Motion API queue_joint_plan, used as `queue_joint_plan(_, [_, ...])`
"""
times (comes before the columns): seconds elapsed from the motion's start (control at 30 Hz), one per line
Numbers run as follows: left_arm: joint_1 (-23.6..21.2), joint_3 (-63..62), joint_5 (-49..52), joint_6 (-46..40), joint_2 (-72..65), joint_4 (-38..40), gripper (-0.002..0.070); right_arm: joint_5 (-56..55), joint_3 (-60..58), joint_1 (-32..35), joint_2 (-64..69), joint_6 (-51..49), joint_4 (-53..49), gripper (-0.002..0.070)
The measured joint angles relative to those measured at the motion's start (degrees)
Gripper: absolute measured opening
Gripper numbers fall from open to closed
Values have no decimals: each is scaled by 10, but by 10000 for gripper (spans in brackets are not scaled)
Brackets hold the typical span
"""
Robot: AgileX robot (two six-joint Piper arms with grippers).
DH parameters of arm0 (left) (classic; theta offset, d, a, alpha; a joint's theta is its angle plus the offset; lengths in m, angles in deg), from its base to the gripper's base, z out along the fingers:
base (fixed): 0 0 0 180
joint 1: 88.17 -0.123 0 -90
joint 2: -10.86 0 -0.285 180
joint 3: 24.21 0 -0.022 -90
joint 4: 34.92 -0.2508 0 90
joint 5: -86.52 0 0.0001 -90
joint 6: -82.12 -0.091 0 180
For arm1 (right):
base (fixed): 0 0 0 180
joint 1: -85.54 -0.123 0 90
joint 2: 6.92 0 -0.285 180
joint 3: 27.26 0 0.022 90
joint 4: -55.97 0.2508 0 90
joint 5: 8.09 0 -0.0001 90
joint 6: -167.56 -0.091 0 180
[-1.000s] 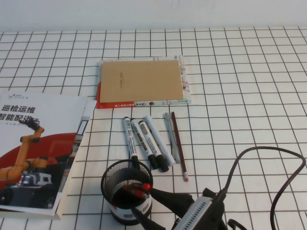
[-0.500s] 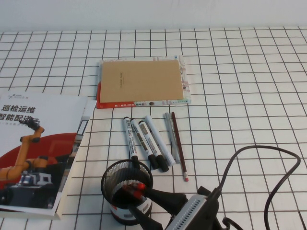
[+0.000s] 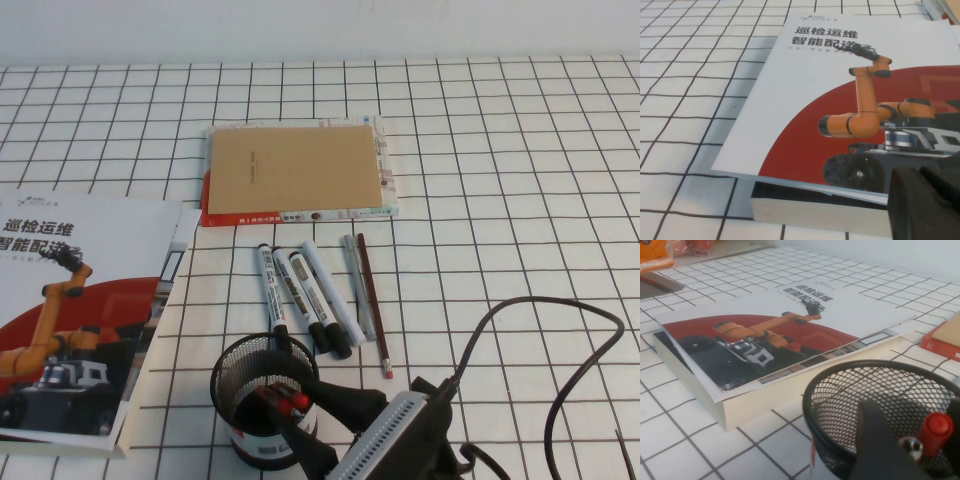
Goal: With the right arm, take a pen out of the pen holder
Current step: 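Take a marker out of the pen holder and lay it on the table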
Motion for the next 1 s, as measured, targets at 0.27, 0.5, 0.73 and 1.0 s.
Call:
queue_joint_plan(0.27, [0, 0, 0, 0, 0, 0, -3, 0, 0, 0, 0, 0, 45, 234])
queue_joint_plan(0.5, [0, 0, 0, 0, 0, 0, -3, 0, 0, 1, 0, 1, 92, 232])
queue_joint_plan(0.73, [0, 0, 0, 0, 0, 0, -3, 0, 0, 1, -3, 3, 73, 232])
queue_joint_plan(1.0, [0, 0, 0, 0, 0, 0, -3, 6, -1, 1, -63, 54, 113, 346])
